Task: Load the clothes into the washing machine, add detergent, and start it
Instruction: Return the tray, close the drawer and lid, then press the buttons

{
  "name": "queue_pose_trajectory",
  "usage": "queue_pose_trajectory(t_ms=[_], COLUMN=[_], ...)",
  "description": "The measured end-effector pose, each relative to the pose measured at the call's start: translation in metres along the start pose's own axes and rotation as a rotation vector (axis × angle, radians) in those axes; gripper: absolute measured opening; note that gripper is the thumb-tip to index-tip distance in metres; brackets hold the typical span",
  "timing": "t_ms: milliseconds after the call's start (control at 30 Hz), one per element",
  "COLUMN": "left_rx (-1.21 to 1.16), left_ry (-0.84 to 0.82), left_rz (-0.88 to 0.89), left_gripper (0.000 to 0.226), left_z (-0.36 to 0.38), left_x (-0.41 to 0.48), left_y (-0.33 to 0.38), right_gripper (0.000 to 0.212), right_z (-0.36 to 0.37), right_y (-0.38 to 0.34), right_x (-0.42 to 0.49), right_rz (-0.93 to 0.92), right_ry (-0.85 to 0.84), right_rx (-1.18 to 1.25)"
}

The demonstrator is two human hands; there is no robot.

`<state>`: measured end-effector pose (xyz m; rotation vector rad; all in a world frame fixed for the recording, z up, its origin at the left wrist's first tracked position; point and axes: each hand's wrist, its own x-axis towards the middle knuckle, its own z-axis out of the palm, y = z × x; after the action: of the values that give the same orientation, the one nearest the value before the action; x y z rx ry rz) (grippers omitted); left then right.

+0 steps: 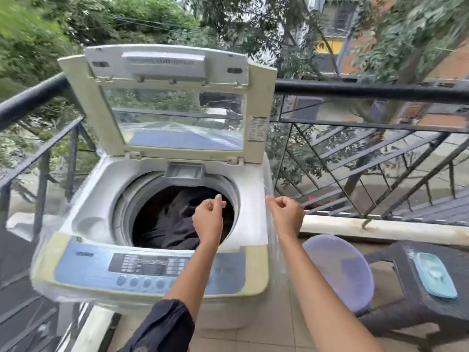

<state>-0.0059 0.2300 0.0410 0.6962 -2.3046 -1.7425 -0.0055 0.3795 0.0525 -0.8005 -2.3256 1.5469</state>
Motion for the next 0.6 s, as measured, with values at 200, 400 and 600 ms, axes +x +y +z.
queue_pose_trajectory(t_ms=[200, 400, 600], left_rx=[-0.098, -0.253, -0.482], left_ry=[0.068, 0.114, 0.078], left_rz=[-0.088, -0.252, -0.501], left_gripper=[0.035, 0.036, 0.037], left_z=[-0.073, -0.12, -0.13], left_x=[0.082, 0.157, 0.208], left_y=[-0.025, -0.051, -0.066], right_gripper=[0.027, 0.025, 0.031], right_z=[0.092, 0.161, 0.21], right_y=[-0.025, -0.042, -0.037], right_x=[-0.014, -0.017, -0.01], right_rz=[0.115, 0.247, 0.395], right_ry=[-0.001, 0.009, -0.054], right_rx=[0.064, 0.152, 0.299])
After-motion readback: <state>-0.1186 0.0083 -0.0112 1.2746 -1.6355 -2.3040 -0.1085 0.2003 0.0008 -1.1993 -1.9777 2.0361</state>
